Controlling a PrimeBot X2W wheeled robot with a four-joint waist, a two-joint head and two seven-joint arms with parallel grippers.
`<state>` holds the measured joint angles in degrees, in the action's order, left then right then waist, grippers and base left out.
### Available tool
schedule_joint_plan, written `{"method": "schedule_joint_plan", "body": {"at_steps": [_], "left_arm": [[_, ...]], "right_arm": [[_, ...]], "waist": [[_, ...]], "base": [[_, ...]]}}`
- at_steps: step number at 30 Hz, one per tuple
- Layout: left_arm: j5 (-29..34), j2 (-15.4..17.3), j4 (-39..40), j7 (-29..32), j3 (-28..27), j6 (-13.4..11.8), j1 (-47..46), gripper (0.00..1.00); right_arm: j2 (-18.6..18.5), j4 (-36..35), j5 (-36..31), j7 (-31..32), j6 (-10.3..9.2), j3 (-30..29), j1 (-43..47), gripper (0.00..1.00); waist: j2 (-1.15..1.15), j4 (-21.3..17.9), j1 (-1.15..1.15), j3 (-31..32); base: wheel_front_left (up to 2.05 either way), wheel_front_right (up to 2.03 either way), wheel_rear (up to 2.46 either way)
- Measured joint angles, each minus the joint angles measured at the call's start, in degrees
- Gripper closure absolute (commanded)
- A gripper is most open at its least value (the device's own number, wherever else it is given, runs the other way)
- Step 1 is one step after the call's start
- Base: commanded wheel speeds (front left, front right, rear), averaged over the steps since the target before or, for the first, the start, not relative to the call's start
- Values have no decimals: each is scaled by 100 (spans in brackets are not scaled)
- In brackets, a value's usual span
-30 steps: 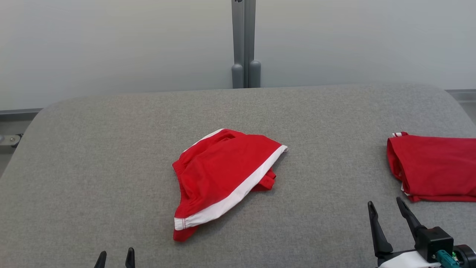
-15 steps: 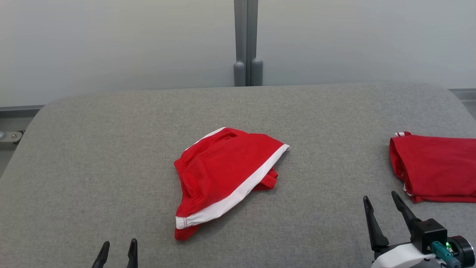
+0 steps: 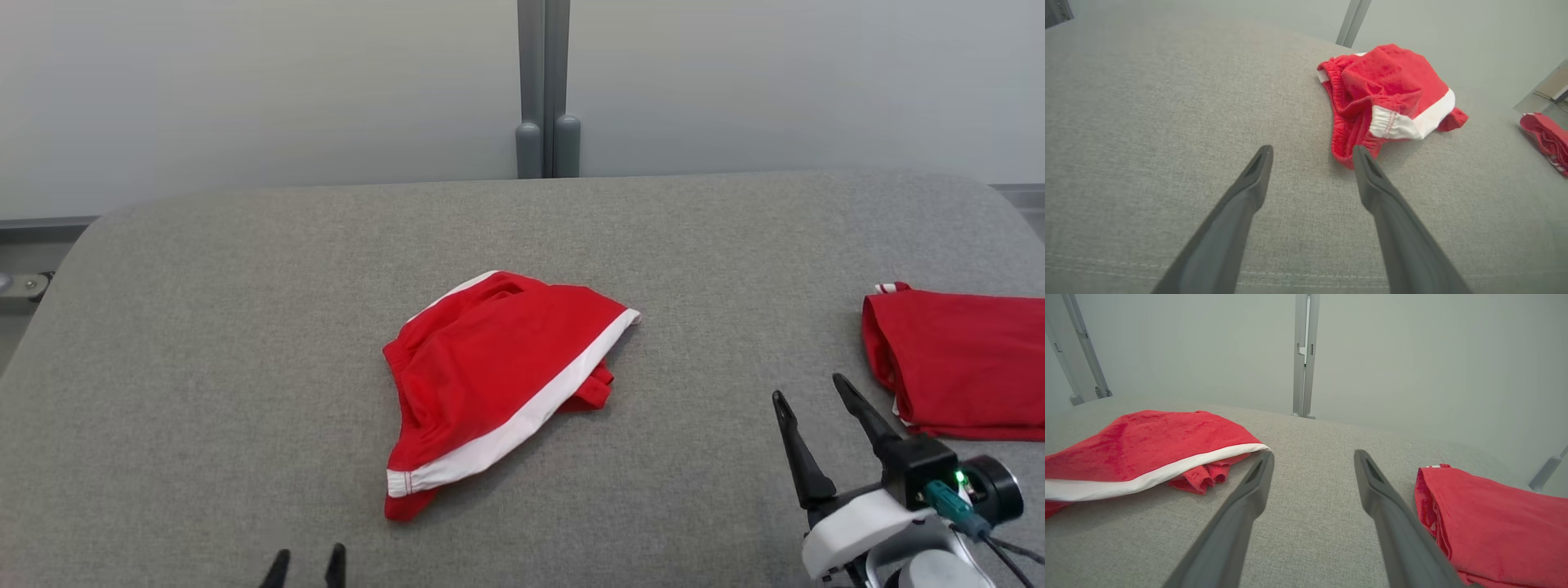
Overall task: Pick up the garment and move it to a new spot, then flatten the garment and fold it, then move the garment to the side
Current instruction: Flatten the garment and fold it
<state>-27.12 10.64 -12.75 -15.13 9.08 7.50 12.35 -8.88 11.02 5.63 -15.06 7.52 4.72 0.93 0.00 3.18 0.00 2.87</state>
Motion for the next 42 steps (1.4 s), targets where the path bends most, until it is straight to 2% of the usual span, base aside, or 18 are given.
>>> {"method": "schedule_joint_plan", "body": {"at_steps": [1,6,11,17,23,28,34,42], "left_arm": [[-219,13,-137,171,260,0,-51,0],[-766,121,-85,946,786,0,-399,0],[-1184,130,48,1447,1104,0,-1040,0],[-1595,48,2,1841,1394,0,-1723,0],[-1649,58,-96,1869,1495,0,-2084,0],[-1679,46,35,1960,1575,0,-2126,0],[-1771,62,534,2092,1599,-75,-2001,0],[-1864,163,1258,2272,1589,-325,-1684,0]], "right_arm": [[-277,213,31,0,0,286,-283,0],[-1079,1227,90,97,1,1304,-1315,0],[-1572,1857,506,545,1,2230,-2690,0],[-2049,2448,890,999,1,3452,-3816,0],[-2204,2804,1337,1000,1,4482,-4506,0],[-2261,3023,1711,861,2,5090,-4827,0],[-2259,3229,1972,609,1,5515,-5185,0],[-2234,3454,2196,386,0,5948,-5473,0]], "waist": [[0,18,0,-47],[0,156,0,-178],[0,315,0,-501],[0,490,1,-1074],[0,684,1,-1607],[0,874,1,-1913],[0,1111,1,-2086],[0,1242,1,-2126]], "base": [[0,0,0],[0,0,0],[0,0,0],[0,0,0],[0,0,0],[0,0,0],[0,0,0],[0,0,0]]}}
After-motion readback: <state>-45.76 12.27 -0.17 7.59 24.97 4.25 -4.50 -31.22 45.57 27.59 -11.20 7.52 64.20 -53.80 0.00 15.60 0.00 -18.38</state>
